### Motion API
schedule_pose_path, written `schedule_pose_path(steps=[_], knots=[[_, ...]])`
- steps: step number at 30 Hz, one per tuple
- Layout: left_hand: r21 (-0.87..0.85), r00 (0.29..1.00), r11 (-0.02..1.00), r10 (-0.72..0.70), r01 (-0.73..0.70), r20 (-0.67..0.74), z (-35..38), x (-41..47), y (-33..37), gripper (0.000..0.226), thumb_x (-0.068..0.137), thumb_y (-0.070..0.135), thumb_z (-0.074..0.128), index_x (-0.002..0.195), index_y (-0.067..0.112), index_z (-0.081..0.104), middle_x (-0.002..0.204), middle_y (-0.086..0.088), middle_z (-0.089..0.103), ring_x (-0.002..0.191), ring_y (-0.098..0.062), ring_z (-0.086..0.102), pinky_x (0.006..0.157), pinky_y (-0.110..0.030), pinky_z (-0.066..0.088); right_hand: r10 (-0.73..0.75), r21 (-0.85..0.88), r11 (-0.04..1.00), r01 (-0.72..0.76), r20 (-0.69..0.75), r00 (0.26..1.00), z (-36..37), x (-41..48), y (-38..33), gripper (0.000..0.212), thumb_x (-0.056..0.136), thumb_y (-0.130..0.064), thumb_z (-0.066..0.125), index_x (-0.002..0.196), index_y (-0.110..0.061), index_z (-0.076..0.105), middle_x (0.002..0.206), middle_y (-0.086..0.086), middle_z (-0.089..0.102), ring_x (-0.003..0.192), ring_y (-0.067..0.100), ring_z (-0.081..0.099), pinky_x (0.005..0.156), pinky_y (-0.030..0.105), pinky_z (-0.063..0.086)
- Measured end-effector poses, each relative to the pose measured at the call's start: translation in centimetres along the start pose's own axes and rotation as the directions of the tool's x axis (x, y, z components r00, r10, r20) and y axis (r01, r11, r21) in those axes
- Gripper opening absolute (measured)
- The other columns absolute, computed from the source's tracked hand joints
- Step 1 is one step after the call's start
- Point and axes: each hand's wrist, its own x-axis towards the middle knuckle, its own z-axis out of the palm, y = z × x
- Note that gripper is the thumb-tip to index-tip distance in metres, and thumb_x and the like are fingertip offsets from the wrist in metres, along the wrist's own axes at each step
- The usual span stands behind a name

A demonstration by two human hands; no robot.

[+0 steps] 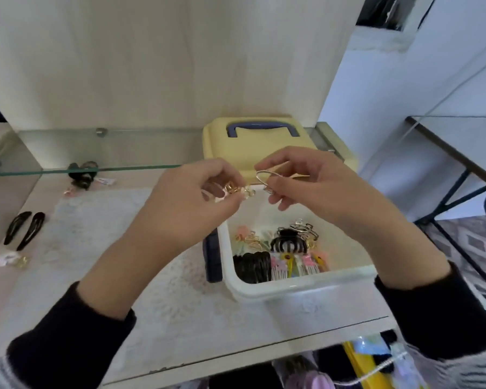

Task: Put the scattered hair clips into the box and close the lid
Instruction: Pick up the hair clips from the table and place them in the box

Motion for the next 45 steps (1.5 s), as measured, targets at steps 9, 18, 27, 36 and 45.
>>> schedule_pose_path(steps=[9,18,27,36,45], knots=[[0.499,0.945,0.861,-0.080,-0.094,0.316,5.8,2.5,-0.1,0.025,0.087,0.018,0.063,0.111,0.022,0.064,0.104,0.004,0.066,0.089,-0.012,0.063,0.080,-0.033,0.053,0.049,-0.498,0.867,-0.016,0.053,0.997,-2.3,1.9,6.2,0.011,0.080,-0.021,0.073,0.088,-0.024,0.067,0.083,-0.010,0.065,0.075,0.005,0.061,0.073,0.025,0.049],[0.742,0.951,0.648,-0.086,-0.172,0.296,8.4,3.2,-0.5,0.025,0.085,0.007,0.060,0.102,0.022,0.070,0.096,0.000,0.069,0.091,-0.020,0.065,0.076,-0.030,0.051,-0.028,-0.814,0.573,0.098,0.100,0.995,-1.8,2.7,8.9,0.027,0.085,-0.012,0.059,0.099,-0.033,0.068,0.096,-0.011,0.067,0.092,0.015,0.060,0.084,0.029,0.049],[0.790,0.955,0.581,-0.067,-0.196,0.287,9.4,3.5,-1.1,0.021,0.090,0.007,0.055,0.103,0.016,0.069,0.090,-0.001,0.066,0.080,-0.017,0.062,0.062,-0.025,0.038,-0.313,-0.868,0.435,0.239,0.103,0.944,-1.1,2.4,10.6,0.029,0.061,0.001,0.066,0.064,-0.023,0.050,0.052,-0.006,0.052,0.050,0.020,0.042,0.049,0.025,0.041],[0.799,0.947,0.567,-0.096,-0.200,0.306,9.9,3.6,-1.4,0.017,0.092,0.011,0.055,0.098,0.017,0.069,0.074,0.003,0.057,0.073,-0.018,0.056,0.062,-0.027,0.040,-0.134,-0.816,0.528,0.235,0.194,0.972,-1.4,2.3,10.9,0.022,0.084,-0.006,0.057,0.090,-0.025,0.066,0.090,-0.007,0.066,0.083,0.016,0.058,0.076,0.028,0.047],[0.751,0.964,0.627,-0.001,-0.208,0.267,7.4,3.3,-0.7,0.028,0.096,0.034,0.051,0.123,0.027,0.058,0.115,0.001,0.064,0.105,-0.021,0.060,0.071,-0.028,0.041,-0.029,-0.802,0.583,0.129,0.138,0.990,-2.4,2.0,9.4,0.016,0.091,-0.026,0.055,0.102,-0.027,0.065,0.100,-0.008,0.067,0.095,0.015,0.060,0.084,0.035,0.050]])
